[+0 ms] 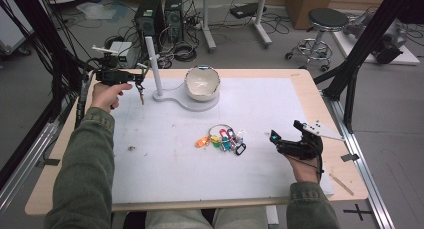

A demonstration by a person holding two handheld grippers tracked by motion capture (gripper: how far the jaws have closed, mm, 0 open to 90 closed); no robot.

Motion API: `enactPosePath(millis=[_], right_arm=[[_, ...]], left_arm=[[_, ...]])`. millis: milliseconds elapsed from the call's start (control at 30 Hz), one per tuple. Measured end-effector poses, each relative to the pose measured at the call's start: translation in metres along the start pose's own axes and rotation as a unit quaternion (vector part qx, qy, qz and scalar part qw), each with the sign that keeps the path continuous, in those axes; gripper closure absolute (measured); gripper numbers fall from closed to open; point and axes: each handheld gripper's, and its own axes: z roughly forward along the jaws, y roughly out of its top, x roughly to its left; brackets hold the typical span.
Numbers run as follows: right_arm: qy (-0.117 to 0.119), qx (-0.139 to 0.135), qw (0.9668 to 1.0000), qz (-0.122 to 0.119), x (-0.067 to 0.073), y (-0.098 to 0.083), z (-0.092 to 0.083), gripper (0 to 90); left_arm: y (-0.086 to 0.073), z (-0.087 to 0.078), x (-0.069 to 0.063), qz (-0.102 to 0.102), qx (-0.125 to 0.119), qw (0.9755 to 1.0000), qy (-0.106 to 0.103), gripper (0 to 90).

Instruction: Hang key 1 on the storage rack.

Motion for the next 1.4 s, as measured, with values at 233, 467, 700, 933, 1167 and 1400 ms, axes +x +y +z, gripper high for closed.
enactPosePath(millis=[233, 467, 700, 933, 1167, 1400], right_arm=[[0.000, 0.000, 1.0000, 0.000, 0.000, 0.000, 0.000, 0.7], [0.000, 0.000, 1.0000, 0.001, 0.000, 0.000, 0.000, 0.7], [0.000, 0.000, 1.0000, 0.000, 0.000, 0.000, 0.000, 0.7], [0.003, 0.004, 1.0000, 0.001, 0.001, 0.000, 0.001, 0.7], [0.002, 0.003, 1.0000, -0.004, 0.002, 0.000, 0.002, 0.7], [0.001, 0.002, 1.0000, -0.004, 0.002, 0.000, 0.002, 0.7]], left_arm=[[-0.001, 0.006, -0.002, 0.008, 0.006, 0.9998, 0.017, 71.4], [-0.004, 0.008, -0.009, 0.023, 0.023, 0.9982, 0.051, 60.1], [-0.004, 0.000, -0.009, 0.015, 0.010, 0.9967, 0.079, 25.9], [-0.006, -0.009, -0.014, 0.016, 0.008, 0.9914, 0.130, 4.3], [-0.015, -0.015, -0.017, 0.020, 0.000, 0.9907, 0.135, 1.6], [-0.024, -0.021, -0.020, 0.039, 0.004, 0.9902, 0.134, 1.6]])
